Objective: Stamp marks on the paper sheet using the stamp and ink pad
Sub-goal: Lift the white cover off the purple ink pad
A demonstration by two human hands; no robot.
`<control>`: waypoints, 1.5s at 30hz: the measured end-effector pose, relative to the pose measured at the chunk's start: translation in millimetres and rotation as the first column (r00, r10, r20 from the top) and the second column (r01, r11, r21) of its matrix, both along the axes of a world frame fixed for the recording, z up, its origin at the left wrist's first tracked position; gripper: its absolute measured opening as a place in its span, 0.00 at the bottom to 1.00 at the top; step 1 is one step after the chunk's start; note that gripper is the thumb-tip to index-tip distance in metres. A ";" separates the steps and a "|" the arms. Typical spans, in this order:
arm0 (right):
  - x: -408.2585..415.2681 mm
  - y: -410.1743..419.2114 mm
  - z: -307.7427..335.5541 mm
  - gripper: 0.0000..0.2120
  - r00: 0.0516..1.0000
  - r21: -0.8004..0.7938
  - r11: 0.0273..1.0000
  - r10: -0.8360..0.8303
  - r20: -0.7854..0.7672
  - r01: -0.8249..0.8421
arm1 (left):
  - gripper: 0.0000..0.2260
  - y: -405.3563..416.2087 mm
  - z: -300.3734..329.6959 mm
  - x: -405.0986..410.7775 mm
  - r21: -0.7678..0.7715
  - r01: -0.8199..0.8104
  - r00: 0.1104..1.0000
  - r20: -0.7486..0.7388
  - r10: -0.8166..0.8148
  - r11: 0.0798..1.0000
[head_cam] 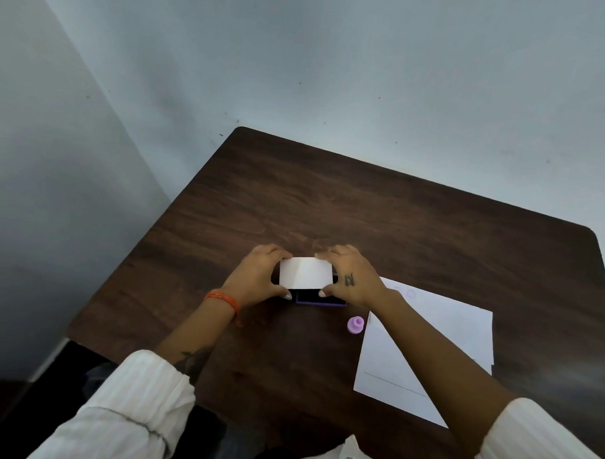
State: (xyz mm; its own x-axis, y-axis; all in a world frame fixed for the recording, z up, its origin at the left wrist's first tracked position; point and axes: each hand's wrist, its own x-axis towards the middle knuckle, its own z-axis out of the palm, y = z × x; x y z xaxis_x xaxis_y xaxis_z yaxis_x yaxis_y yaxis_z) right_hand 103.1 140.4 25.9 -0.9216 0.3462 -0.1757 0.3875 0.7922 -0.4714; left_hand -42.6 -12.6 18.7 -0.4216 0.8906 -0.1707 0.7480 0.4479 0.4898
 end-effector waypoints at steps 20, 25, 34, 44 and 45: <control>-46.6 -49.0 -32.2 0.36 0.987 0.026 0.987 0.156 0.041 -0.157 | 0.36 -72.9 -33.1 -21.9 -0.054 -0.190 0.981 0.036 0.192 0.980; -43.6 -47.7 -32.9 0.36 0.986 -0.002 0.987 0.160 0.051 -0.160 | 0.37 -71.2 -32.5 -23.1 -0.076 -0.173 0.983 0.040 0.177 0.982; 5.0 -10.4 -1.7 0.25 0.890 -0.353 0.890 -0.386 -0.242 0.290 | 0.32 -34.2 -4.4 20.9 0.233 -0.107 0.994 0.014 0.107 0.967; 87.1 -24.5 -12.9 0.21 0.829 -0.387 0.825 -0.515 -0.217 0.412 | 0.30 6.6 -21.0 103.6 0.181 -0.045 0.971 0.237 0.001 0.982; 91.2 -28.6 -16.7 0.20 0.839 -0.349 0.840 -0.502 -0.210 0.416 | 0.29 8.4 -24.1 109.2 0.172 -0.049 0.967 0.256 0.003 0.984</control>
